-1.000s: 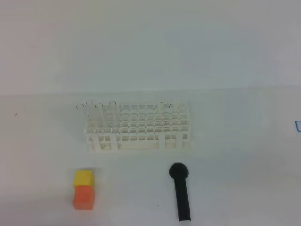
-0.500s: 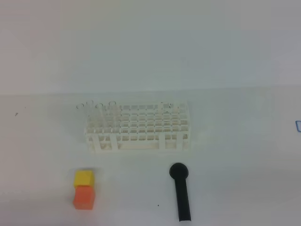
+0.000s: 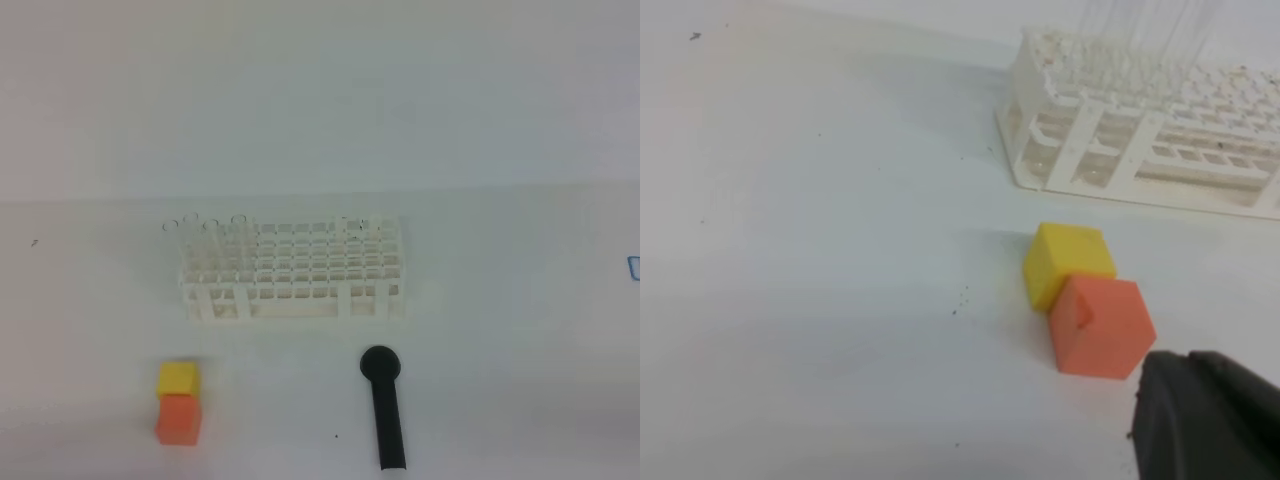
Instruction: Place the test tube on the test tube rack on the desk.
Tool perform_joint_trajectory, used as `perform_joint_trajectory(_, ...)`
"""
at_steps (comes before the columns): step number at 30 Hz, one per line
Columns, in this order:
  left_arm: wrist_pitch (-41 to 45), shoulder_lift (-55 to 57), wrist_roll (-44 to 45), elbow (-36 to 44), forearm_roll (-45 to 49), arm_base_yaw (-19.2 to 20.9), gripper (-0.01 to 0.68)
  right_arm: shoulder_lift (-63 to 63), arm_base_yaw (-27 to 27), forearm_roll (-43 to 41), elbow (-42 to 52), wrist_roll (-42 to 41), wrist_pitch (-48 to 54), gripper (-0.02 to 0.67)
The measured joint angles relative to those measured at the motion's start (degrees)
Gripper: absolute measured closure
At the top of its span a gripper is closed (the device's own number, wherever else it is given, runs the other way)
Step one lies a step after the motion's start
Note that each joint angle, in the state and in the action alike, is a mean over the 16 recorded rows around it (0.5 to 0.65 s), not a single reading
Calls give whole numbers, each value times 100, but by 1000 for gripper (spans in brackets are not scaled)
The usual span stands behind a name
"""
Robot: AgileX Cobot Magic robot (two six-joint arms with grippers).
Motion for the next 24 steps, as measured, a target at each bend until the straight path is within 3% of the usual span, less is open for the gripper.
perform_joint_trajectory(9, 0, 0, 4, 0, 0, 0, 674, -53, -90, -817, 246, 1349, 1341, 650)
perform_joint_trajectory(24, -6, 0, -29, 0, 0, 0, 674, -53, 155, -1298, 376, 2145, 1666, 650)
